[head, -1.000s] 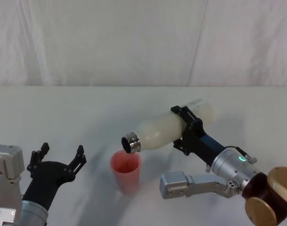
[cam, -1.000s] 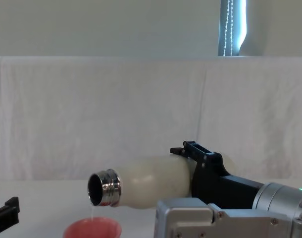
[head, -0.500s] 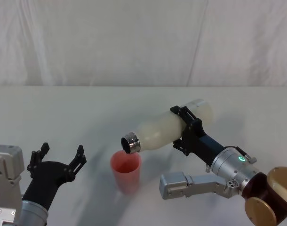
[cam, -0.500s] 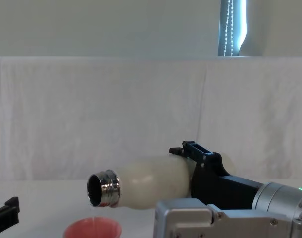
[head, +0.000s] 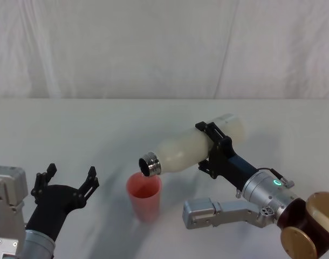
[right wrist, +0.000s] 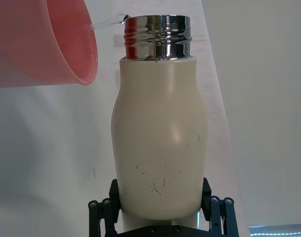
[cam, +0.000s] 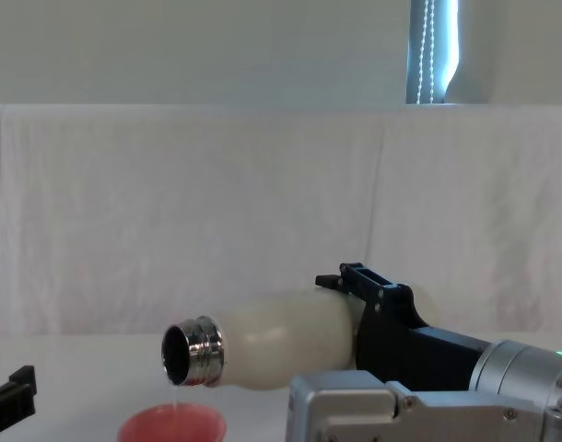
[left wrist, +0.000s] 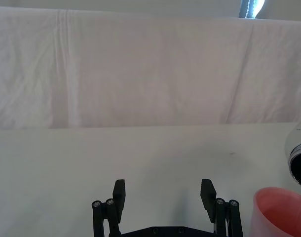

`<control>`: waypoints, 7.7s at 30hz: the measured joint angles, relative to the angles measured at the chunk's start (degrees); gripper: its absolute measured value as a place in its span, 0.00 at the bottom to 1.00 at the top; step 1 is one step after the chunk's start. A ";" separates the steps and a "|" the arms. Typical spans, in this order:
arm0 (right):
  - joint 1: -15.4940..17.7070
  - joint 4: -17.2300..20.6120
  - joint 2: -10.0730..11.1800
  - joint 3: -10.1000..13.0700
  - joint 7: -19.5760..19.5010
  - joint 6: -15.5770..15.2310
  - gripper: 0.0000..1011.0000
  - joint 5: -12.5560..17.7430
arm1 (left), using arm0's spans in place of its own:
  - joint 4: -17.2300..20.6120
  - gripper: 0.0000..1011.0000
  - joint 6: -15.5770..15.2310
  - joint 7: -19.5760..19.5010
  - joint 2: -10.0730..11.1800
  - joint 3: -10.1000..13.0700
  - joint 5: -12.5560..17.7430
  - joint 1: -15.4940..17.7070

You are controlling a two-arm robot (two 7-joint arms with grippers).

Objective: Grasp the thermos with one hand and pour water into the cup lid.

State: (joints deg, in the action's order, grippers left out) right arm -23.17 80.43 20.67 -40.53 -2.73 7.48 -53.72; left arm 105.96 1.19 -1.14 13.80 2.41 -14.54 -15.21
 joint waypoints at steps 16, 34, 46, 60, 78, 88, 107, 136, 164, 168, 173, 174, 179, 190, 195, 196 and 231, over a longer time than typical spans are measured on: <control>0.09 0.00 -0.02 -0.05 -0.12 -0.05 0.94 -0.07 | 0.00 0.99 0.00 0.00 0.00 0.00 0.00 0.00; 0.04 -0.23 -0.06 0.01 -0.33 0.10 0.94 -0.01 | 0.00 0.99 0.00 0.00 0.00 0.00 0.00 0.00; 0.09 -0.19 0.00 0.11 -0.35 0.14 0.94 0.03 | 0.00 0.99 0.00 0.00 0.00 0.00 0.00 0.00; -0.13 -0.22 0.06 0.10 -0.41 0.26 0.94 -0.03 | 0.00 0.99 0.00 0.00 0.00 0.00 0.00 0.00; -0.25 -0.25 0.10 -0.15 -0.55 0.27 0.94 -0.27 | 0.00 0.99 0.00 0.00 0.00 0.00 0.00 0.00; -0.19 -0.24 0.08 -0.23 -0.56 0.23 0.94 -0.36 | -0.01 0.99 0.00 0.00 0.00 0.00 0.00 0.00; 0.13 -0.24 -0.24 0.06 -0.55 0.62 0.94 0.77 | 0.00 0.99 0.00 0.00 0.00 0.00 0.00 0.00; 2.10 0.96 -1.89 4.05 3.28 3.37 0.94 10.53 | 0.00 0.99 0.00 0.00 0.00 0.00 0.00 0.00; 6.22 1.71 -6.93 16.56 15.74 5.89 0.94 40.56 | 0.00 0.99 0.00 0.00 0.00 0.00 0.00 0.00; 6.77 1.74 -7.71 18.27 17.32 5.11 0.94 45.04 | 0.00 0.99 0.00 0.00 0.00 0.00 0.00 0.00; 7.32 1.74 -8.38 19.74 18.43 4.25 0.94 48.73 | 0.00 0.99 0.00 0.00 0.00 0.00 0.00 0.00; 7.48 1.74 -8.60 20.21 18.79 3.89 0.94 50.08 | 0.00 0.99 0.00 0.00 0.00 0.00 0.00 0.00; 8.02 1.74 -9.24 21.57 19.85 2.72 0.94 53.92 | 0.00 0.99 0.00 0.00 0.00 0.00 0.00 0.00; 8.16 0.71 -10.09 23.40 21.54 0.45 0.94 60.66 | 0.00 0.99 0.00 0.00 0.00 0.00 0.00 0.00; 7.91 -0.08 -10.09 23.54 21.59 0.00 0.94 61.74 | -0.01 0.99 0.00 0.00 0.00 0.00 0.00 0.00; 7.80 -0.37 -10.09 23.54 21.59 -0.13 0.94 62.01 | 0.00 0.99 0.00 0.00 0.00 0.00 0.00 0.00; 7.08 -5.95 -11.15 23.75 19.66 -0.45 0.94 64.06 | 0.00 0.99 0.00 0.00 0.00 0.00 0.00 0.00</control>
State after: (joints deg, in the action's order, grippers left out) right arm -16.08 74.47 9.52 -16.78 16.92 7.04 10.33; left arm 105.95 1.19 -1.14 13.81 2.41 -14.54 -15.21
